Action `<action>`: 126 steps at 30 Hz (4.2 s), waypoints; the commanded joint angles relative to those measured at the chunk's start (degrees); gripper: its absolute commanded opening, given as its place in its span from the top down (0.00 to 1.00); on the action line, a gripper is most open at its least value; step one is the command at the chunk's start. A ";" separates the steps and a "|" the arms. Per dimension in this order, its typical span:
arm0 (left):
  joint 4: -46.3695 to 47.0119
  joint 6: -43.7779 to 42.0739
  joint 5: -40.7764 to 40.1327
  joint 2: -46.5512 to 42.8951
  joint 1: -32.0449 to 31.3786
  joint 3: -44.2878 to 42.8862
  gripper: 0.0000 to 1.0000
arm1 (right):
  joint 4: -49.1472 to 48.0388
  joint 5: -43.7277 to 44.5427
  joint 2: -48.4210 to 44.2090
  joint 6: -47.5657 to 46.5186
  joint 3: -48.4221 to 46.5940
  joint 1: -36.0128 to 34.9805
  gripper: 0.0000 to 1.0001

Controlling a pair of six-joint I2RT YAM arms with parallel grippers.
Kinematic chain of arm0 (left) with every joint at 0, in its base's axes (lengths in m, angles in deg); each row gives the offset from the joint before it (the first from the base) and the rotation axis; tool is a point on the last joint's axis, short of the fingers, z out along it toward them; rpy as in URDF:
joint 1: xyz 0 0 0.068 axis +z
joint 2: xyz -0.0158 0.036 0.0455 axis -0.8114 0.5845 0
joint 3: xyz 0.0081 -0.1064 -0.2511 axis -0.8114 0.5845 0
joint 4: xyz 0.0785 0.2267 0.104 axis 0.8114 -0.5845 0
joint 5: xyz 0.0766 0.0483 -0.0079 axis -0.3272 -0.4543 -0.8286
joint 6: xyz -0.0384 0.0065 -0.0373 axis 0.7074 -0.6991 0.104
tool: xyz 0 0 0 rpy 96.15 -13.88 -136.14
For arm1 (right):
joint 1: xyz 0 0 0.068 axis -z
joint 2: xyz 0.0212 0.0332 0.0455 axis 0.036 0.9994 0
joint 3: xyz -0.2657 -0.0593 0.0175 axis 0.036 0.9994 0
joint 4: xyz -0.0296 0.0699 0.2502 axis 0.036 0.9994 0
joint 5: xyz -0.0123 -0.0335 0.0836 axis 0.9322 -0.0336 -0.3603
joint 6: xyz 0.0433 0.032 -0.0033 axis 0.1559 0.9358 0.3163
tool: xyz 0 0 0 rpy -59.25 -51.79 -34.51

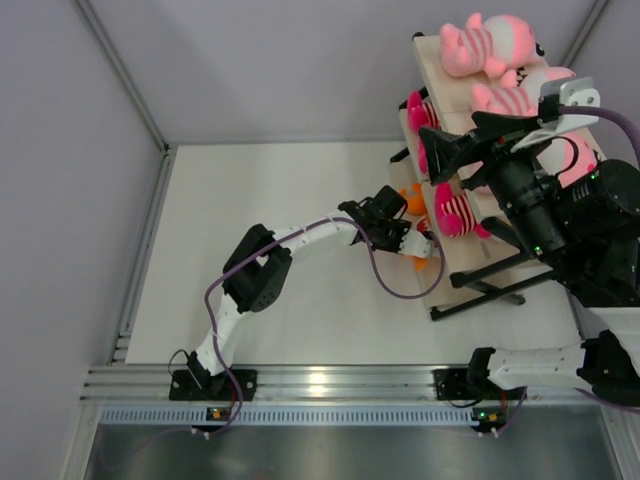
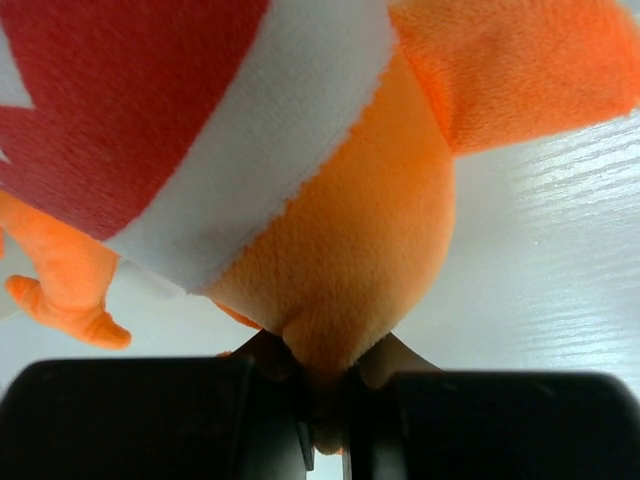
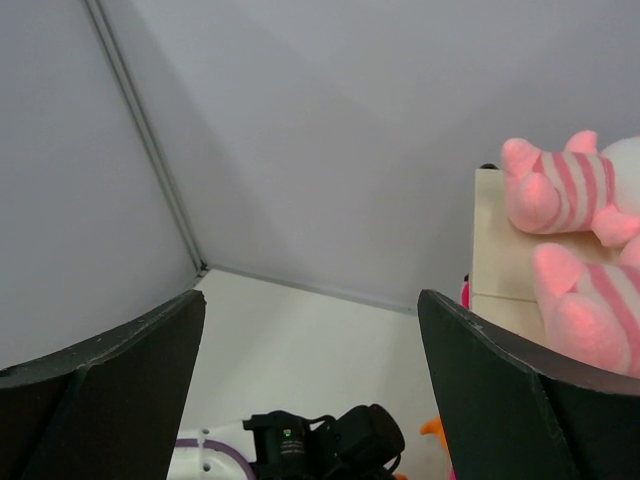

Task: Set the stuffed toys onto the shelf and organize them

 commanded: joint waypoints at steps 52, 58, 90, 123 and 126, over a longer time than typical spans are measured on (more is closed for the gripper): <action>-20.12 33.00 -15.96 -43.05 12.16 21.36 0.02 | 16.67 -6.94 9.09 -7.57 -1.41 -0.64 0.03; -21.54 38.91 -16.22 -54.92 27.47 32.25 0.01 | 23.72 -10.87 18.32 -2.59 3.07 3.83 0.05; -21.36 42.25 -4.62 -61.43 40.92 41.50 0.02 | 14.31 -17.49 46.98 1.39 24.17 21.07 0.05; -21.45 41.73 -3.04 -62.22 41.27 40.97 0.02 | 27.06 -4.22 37.94 2.35 26.71 20.28 1.00; -21.54 41.55 -3.13 -62.57 41.27 40.88 0.02 | 28.02 -2.72 36.71 5.25 28.91 20.28 1.00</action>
